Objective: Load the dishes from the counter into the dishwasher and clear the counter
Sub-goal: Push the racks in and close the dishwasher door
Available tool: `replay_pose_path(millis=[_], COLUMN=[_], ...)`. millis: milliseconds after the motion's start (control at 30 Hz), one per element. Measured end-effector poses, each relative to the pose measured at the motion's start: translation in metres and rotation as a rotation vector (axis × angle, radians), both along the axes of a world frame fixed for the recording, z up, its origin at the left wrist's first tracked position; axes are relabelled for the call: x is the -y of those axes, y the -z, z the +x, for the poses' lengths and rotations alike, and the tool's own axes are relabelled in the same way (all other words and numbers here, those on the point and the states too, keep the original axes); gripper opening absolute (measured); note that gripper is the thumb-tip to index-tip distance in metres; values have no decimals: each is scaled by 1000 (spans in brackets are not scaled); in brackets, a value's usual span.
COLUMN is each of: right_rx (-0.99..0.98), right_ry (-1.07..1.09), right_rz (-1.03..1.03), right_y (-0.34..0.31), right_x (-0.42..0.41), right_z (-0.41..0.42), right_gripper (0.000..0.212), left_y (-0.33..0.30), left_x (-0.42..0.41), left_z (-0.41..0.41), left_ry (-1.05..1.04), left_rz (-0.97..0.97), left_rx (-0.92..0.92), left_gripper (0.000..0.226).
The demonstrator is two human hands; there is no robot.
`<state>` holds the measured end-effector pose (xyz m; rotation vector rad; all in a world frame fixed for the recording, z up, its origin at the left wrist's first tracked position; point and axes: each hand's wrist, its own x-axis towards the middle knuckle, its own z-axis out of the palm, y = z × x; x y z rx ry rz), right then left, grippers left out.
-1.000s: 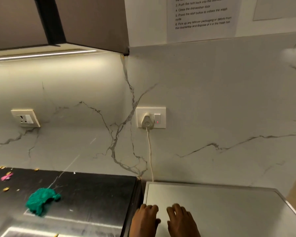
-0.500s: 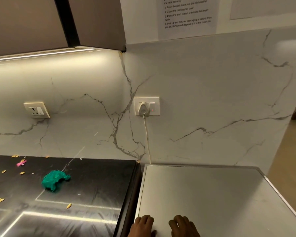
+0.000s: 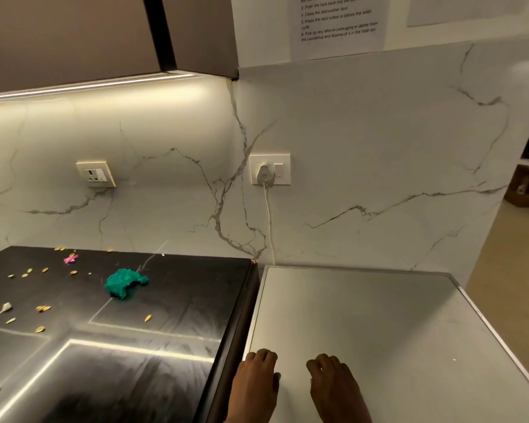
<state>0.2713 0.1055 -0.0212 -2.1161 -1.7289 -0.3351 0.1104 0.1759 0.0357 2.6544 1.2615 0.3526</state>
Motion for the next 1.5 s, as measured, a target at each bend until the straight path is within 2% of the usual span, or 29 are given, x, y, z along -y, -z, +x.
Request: replay_pose_path(millis=[400, 633, 700, 800, 867, 967, 1133, 1267, 1367, 1500], right_rx=[10, -24, -33, -35, -64, -97, -129, -184, -286, -316], right_ry=[9, -25, 3, 3, -6, -42, -37, -32, -31, -40], right_rz=[-12, 4, -5, 16, 22, 10, 78, 147, 113, 42], right_y=[-1, 8, 13, 23, 31, 33, 42, 50, 41, 34], right_x=[86, 154, 171, 184, 192, 195, 197, 201, 204, 208], right_z=[-55, -121, -134, -144, -146, -141, -133, -141, -137, -129], right_gripper=[45, 42, 39, 34, 39, 46, 39, 45, 48, 49], left_y=[-6, 15, 28, 45, 56, 68, 107, 120, 107, 103], left_x=[77, 130, 140, 149, 155, 159, 159, 164, 163, 153], left_z=[-60, -128, -147, -168, -177, -179, -176, -171, -174, -176], left_ry=[26, 116, 163, 208, 212, 192, 168, 112, 126, 185], left_rz=[-2, -98, -136, -142, -146, -73, 46, 62, 71, 123], left_rx=[40, 59, -19, -133, -151, -95, 115, 204, 245, 276], left_gripper=[33, 36, 44, 79, 96, 106, 109, 99, 94, 92])
